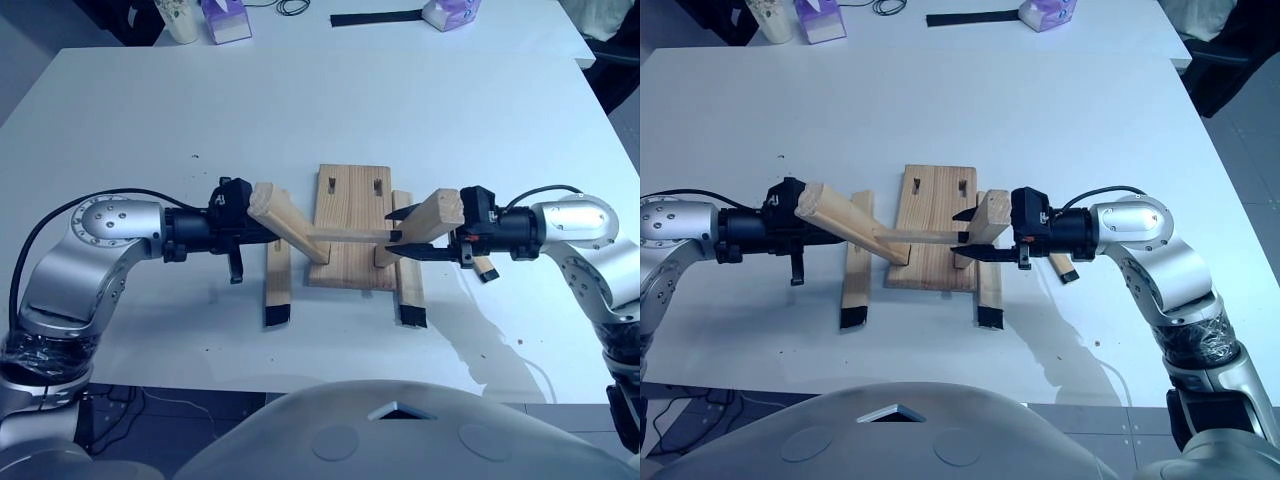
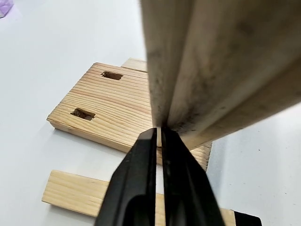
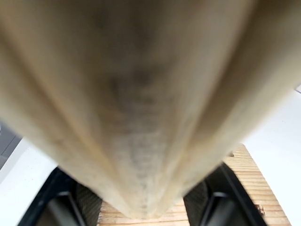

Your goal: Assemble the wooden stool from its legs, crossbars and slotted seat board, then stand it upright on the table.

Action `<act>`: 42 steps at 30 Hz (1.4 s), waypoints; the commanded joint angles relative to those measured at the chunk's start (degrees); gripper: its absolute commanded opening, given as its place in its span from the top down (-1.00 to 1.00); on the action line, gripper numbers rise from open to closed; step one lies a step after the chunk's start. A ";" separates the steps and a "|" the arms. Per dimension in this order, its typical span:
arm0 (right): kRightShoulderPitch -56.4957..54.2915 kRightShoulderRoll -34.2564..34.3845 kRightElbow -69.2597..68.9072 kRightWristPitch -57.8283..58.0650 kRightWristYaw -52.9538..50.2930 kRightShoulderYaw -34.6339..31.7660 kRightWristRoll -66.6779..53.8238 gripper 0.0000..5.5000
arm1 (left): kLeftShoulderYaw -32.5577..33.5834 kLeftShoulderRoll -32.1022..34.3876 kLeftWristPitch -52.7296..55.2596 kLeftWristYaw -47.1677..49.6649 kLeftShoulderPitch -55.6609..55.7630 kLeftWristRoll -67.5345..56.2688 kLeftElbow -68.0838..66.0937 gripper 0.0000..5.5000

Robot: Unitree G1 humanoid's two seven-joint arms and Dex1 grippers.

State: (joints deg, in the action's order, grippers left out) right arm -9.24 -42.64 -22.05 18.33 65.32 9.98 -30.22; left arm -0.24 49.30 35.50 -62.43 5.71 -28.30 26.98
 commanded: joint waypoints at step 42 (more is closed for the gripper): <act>5.54 -4.99 10.08 -6.90 1.13 -4.18 11.61 -0.25 | -2.27 -7.13 -21.35 5.58 -9.00 11.84 -11.89 -0.31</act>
State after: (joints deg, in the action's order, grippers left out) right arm -3.51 -49.28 -12.77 12.27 68.60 6.33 -19.90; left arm -2.03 44.00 14.23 -59.35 -2.67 -17.09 14.31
